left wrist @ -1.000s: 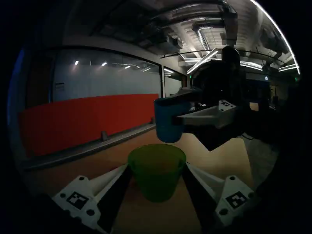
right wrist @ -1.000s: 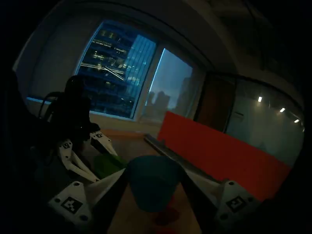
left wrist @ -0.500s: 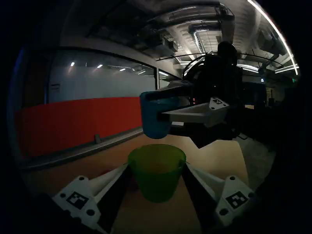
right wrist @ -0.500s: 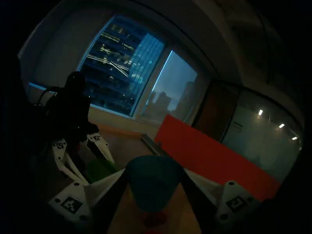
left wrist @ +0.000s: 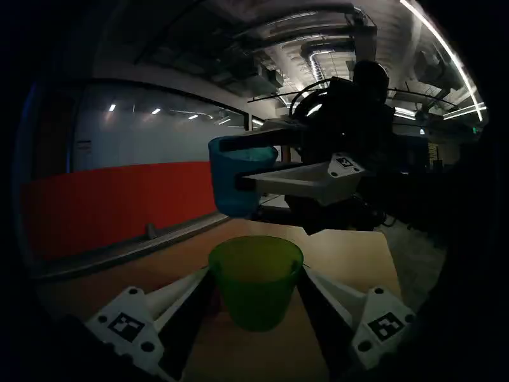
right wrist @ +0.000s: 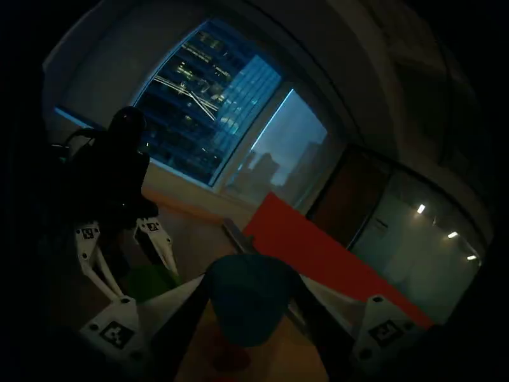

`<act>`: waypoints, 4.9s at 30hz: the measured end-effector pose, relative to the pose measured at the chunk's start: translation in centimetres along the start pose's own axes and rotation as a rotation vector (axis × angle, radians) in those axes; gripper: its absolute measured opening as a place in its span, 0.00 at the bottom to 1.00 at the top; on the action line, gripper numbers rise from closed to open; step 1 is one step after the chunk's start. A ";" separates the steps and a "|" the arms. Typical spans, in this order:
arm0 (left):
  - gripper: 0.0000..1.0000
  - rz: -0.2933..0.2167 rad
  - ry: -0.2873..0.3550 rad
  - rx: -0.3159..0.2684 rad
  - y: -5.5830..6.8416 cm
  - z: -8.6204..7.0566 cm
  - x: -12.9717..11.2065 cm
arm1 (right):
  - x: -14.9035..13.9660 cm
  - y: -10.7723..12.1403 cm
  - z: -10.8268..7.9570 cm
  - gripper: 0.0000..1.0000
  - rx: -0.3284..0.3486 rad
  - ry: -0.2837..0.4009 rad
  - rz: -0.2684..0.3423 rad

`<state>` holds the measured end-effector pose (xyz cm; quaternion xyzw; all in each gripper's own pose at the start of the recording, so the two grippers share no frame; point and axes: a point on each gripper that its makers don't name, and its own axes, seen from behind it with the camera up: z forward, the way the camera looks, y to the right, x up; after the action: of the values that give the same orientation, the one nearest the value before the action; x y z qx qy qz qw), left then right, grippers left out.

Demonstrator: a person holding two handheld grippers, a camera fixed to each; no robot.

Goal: Pour water

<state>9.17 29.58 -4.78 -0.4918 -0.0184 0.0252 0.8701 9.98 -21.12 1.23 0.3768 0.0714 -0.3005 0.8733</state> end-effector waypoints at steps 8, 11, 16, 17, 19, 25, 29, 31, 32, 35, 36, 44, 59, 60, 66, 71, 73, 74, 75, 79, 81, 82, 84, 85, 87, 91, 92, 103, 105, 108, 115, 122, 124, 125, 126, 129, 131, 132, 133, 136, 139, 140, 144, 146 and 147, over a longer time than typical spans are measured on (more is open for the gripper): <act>0.86 -0.008 0.002 -0.011 0.3 0.6 -0.1 | 0.6 0.6 0.2 0.95 -0.019 0.002 -0.088; 0.85 -0.009 0.000 -0.012 0.4 0.8 -0.2 | 0.9 0.8 0.2 0.95 -0.028 0.004 -0.118; 0.85 -0.009 -0.002 -0.013 0.4 1.0 0.0 | 1.2 1.0 0.2 0.95 -0.033 0.004 -0.162; 0.85 -0.009 -0.002 -0.014 0.4 1.0 0.0 | 1.2 1.0 0.3 0.95 -0.033 0.003 -0.171; 0.85 -0.007 -0.004 -0.015 0.5 1.1 0.0 | 1.3 1.0 0.3 0.95 -0.033 0.001 -0.192; 0.85 -0.003 -0.009 -0.020 0.6 1.3 0.0 | 1.6 1.2 0.3 0.95 -0.039 -0.001 -0.246; 0.85 -0.006 -0.007 -0.023 0.7 1.4 0.0 | 1.8 1.3 0.3 0.95 -0.042 -0.002 -0.276; 0.85 -0.006 -0.006 -0.023 0.7 1.4 0.0 | 1.9 1.3 0.3 0.95 -0.043 -0.004 -0.293; 0.85 -0.006 -0.006 -0.023 0.7 1.4 0.1 | 1.9 1.3 0.3 0.95 -0.043 -0.004 -0.302; 0.85 -0.005 -0.005 -0.022 0.7 1.4 0.1 | 2.1 1.5 0.3 0.95 -0.046 -0.007 -0.330; 0.85 -0.006 -0.004 -0.023 0.7 1.4 0.1 | 2.2 1.5 0.3 0.95 -0.047 -0.008 -0.339; 0.85 -0.009 0.004 -0.027 0.8 1.4 0.2 | 2.6 1.7 0.4 0.94 -0.050 -0.010 -0.396; 0.85 -0.017 0.016 -0.027 0.6 1.4 0.3 | 3.4 1.8 0.7 0.94 -0.062 -0.024 -0.501; 0.85 -0.018 0.017 -0.027 0.6 1.4 0.3 | 3.4 1.8 0.7 0.94 -0.061 -0.024 -0.508; 0.85 -0.019 0.018 -0.026 0.5 1.3 0.4 | 3.5 2.1 0.6 0.94 -0.069 -0.030 -0.550; 0.85 -0.017 0.018 -0.027 0.6 1.3 0.5 | 3.6 2.5 0.6 0.94 -0.077 -0.033 -0.571; 0.85 -0.016 0.018 -0.028 0.6 1.2 0.5 | 3.6 2.7 0.6 0.94 -0.081 -0.033 -0.578; 0.85 -0.016 0.017 -0.028 0.6 1.2 0.5 | 3.6 2.7 0.6 0.94 -0.082 -0.033 -0.582; 0.85 -0.016 0.017 -0.028 0.6 1.3 0.5 | 3.6 2.8 0.6 0.94 -0.084 -0.033 -0.586; 0.85 -0.015 0.017 -0.030 0.7 1.3 0.6 | 3.6 3.0 0.6 0.94 -0.088 -0.036 -0.601; 0.85 -0.015 0.018 -0.032 0.8 1.3 0.6 | 3.6 3.0 0.6 0.94 -0.089 -0.037 -0.609; 0.85 -0.015 0.018 -0.032 0.8 1.3 0.6 | 3.6 3.0 0.6 0.94 -0.090 -0.038 -0.611; 0.85 -0.015 0.019 -0.033 0.8 1.3 0.6 | 3.6 3.0 0.6 0.94 -0.090 -0.039 -0.617; 0.85 -0.015 0.019 -0.033 0.8 1.3 0.6 | 3.6 3.0 0.6 0.94 -0.091 -0.038 -0.620; 0.85 -0.014 0.018 -0.033 0.8 1.3 0.6 | 3.6 3.1 0.6 0.94 -0.092 -0.038 -0.626; 0.85 -0.013 0.016 -0.033 0.9 1.4 0.5 | 3.7 3.3 0.6 0.94 -0.095 -0.037 -0.641; 0.85 -0.013 0.016 -0.034 0.9 1.4 0.5 | 3.7 3.3 0.6 0.94 -0.096 -0.037 -0.645; 0.85 -0.009 0.018 -0.036 1.2 1.4 0.7 | 3.8 3.5 0.7 0.93 -0.102 -0.036 -0.685; 0.85 -0.009 0.018 -0.035 1.1 1.3 0.7 | 3.8 3.5 0.7 0.93 -0.102 -0.037 -0.694; 0.84 -0.009 0.018 -0.034 1.2 1.3 0.7 | 4.0 3.6 0.7 0.93 -0.105 -0.037 -0.706; 0.85 -0.004 0.020 -0.036 1.3 1.1 0.9 | 4.3 3.8 0.7 0.93 -0.112 -0.039 -0.736; 0.85 0.000 0.020 -0.037 1.4 1.1 1.1 | 4.8 3.8 0.7 0.93 -0.115 -0.037 -0.769; 0.84 0.000 0.020 -0.035 1.4 1.0 1.1 | 5.0 3.7 0.7 0.93 -0.117 -0.034 -0.775; 0.85 0.000 0.020 -0.034 1.3 1.0 1.1 | 5.1 3.7 0.7 0.93 -0.118 -0.033 -0.777; 0.85 0.001 0.021 -0.033 1.3 1.0 1.2 | 5.2 3.7 0.7 0.93 -0.119 -0.032 -0.780; 0.85 0.002 0.022 -0.031 1.3 0.9 1.2 | 5.4 3.8 0.6 0.93 -0.122 -0.031 -0.792; 0.84 0.002 0.022 -0.031 1.3 0.9 1.3 | 5.5 3.9 0.6 0.93 -0.124 -0.031 -0.801; 0.85 0.002 0.023 -0.032 1.3 0.9 1.3 | 5.6 3.9 0.6 0.93 -0.125 -0.031 -0.805; 0.84 0.002 0.023 -0.032 1.3 0.9 1.3 | 5.6 3.9 0.6 0.93 -0.125 -0.032 -0.809; 0.84 0.003 0.023 -0.032 1.4 1.0 1.4 | 5.7 3.9 0.6 0.93 -0.126 -0.033 -0.821; 0.84 0.004 0.024 -0.031 1.3 1.0 1.4 | 5.7 4.0 0.5 0.93 -0.128 -0.035 -0.836; 0.84 0.004 0.024 -0.031 1.3 1.0 1.4 | 5.7 4.0 0.5 0.93 -0.128 -0.036 -0.841; 0.84 0.001 0.026 -0.030 1.2 1.0 1.4 | 5.7 4.1 0.5 0.93 -0.132 -0.038 -0.860; 0.85 0.001 0.027 -0.029 1.2 1.0 1.4 | 5.8 4.2 0.5 0.93 -0.134 -0.039 -0.866; 0.84 0.001 0.028 -0.028 1.2 1.0 1.5 | 5.8 4.2 0.5 0.93 -0.135 -0.039 -0.869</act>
<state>10.53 31.10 -5.26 -0.5044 -0.0065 0.0185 0.8632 17.07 -21.93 2.12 0.2484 0.2263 -0.6415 0.6896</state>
